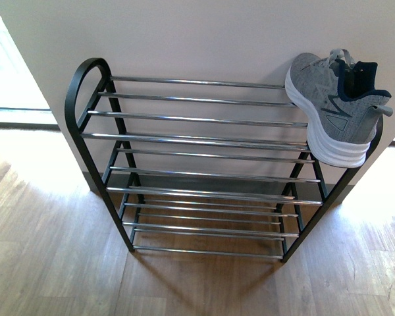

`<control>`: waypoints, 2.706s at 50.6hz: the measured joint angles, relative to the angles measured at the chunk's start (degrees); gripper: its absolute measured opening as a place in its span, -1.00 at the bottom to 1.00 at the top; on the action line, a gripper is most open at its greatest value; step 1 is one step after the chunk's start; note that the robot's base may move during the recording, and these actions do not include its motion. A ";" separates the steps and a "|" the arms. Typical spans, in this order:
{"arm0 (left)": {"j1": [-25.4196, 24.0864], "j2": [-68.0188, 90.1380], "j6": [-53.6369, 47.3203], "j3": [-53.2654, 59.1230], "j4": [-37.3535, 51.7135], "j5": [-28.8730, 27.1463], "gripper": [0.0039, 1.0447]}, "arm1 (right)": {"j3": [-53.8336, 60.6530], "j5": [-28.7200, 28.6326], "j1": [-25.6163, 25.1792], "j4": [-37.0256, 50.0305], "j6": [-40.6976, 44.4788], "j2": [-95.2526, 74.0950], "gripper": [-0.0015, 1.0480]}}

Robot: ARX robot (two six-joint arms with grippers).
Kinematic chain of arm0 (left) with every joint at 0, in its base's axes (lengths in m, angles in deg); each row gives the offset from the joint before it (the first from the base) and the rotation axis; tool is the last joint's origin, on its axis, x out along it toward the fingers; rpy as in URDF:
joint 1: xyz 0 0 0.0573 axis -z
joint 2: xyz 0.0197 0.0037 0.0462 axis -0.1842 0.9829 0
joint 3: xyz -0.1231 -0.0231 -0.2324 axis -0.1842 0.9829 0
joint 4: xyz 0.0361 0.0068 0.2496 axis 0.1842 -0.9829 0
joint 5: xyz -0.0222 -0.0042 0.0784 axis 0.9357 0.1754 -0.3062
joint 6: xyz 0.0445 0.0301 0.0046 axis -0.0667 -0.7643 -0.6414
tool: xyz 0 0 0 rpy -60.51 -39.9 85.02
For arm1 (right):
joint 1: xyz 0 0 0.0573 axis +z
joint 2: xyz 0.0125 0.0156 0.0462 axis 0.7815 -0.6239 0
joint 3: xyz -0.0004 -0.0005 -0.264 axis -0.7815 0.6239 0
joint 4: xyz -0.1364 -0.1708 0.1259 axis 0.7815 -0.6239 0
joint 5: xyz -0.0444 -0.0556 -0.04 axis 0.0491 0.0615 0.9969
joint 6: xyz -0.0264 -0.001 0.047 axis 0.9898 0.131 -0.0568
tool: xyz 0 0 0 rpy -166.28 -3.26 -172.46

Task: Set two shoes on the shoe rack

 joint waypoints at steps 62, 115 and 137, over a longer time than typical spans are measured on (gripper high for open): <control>12.07 61.68 46.16 -29.86 14.67 26.29 -0.97 | 0.00 -0.02 0.02 -0.04 -0.17 0.04 0.82; 32.35 101.66 43.47 -79.52 -6.34 35.41 -0.97 | 0.00 -0.02 0.02 -0.04 -0.17 0.04 0.82; 31.63 105.18 41.86 -81.05 -5.90 34.01 -0.97 | 0.00 -0.02 0.02 -0.04 -0.17 0.04 0.82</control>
